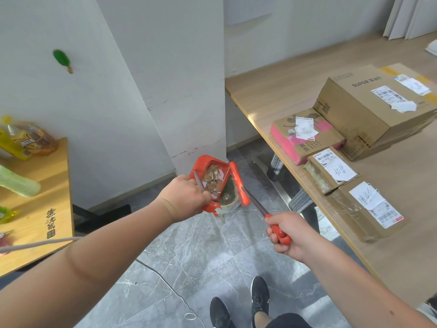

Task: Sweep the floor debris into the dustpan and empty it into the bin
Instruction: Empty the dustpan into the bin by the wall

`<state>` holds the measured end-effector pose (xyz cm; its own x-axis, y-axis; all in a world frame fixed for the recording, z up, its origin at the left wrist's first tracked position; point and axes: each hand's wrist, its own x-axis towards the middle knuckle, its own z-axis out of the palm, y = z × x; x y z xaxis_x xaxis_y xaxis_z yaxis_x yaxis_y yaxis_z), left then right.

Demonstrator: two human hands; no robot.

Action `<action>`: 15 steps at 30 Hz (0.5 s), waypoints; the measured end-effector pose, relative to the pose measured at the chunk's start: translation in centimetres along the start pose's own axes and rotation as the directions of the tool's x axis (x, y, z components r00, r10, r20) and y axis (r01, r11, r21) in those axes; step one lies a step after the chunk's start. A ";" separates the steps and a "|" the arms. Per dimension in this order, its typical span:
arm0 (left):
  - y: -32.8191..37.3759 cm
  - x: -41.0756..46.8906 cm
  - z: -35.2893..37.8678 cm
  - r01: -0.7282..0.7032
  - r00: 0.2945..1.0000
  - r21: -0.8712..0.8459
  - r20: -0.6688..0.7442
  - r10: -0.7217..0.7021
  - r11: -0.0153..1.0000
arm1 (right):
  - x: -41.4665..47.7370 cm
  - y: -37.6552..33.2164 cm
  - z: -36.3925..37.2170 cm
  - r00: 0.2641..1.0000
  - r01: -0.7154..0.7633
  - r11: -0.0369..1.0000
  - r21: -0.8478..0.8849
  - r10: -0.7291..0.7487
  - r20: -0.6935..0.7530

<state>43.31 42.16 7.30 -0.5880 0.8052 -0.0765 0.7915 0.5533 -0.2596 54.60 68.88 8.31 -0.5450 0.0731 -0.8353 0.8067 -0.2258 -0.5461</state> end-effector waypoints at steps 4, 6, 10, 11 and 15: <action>0.4 -0.1 -0.3 -0.028 1.000 0.015 0.013 0.027 1.000 | -0.3 0.0 0.0 1.000 -0.002 1.000 0.010 0.002 0.004; 0.8 -0.1 -0.6 -0.041 0.999 0.036 0.020 0.040 0.999 | -0.5 0.1 0.0 1.000 -0.002 1.000 0.016 0.002 0.003; 1.9 -0.1 -1.1 -0.072 0.997 0.058 0.023 0.071 0.996 | -0.9 0.0 0.5 1.000 0.002 1.000 0.029 -0.003 0.004; 2.1 0.0 -1.3 -0.079 0.997 0.063 0.026 0.077 0.995 | -1.0 0.0 0.6 1.000 -0.002 0.999 0.037 0.001 0.008; 2.3 0.2 -1.7 -0.084 0.996 0.080 0.030 0.082 0.993 | -1.4 0.2 1.0 1.000 -0.005 0.998 0.064 0.004 0.016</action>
<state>45.29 43.99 8.36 -0.5258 0.8412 -0.1261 0.8224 0.4648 -0.3281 55.28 67.73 9.44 -0.5458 0.0563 -0.8360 0.7928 -0.2882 -0.5370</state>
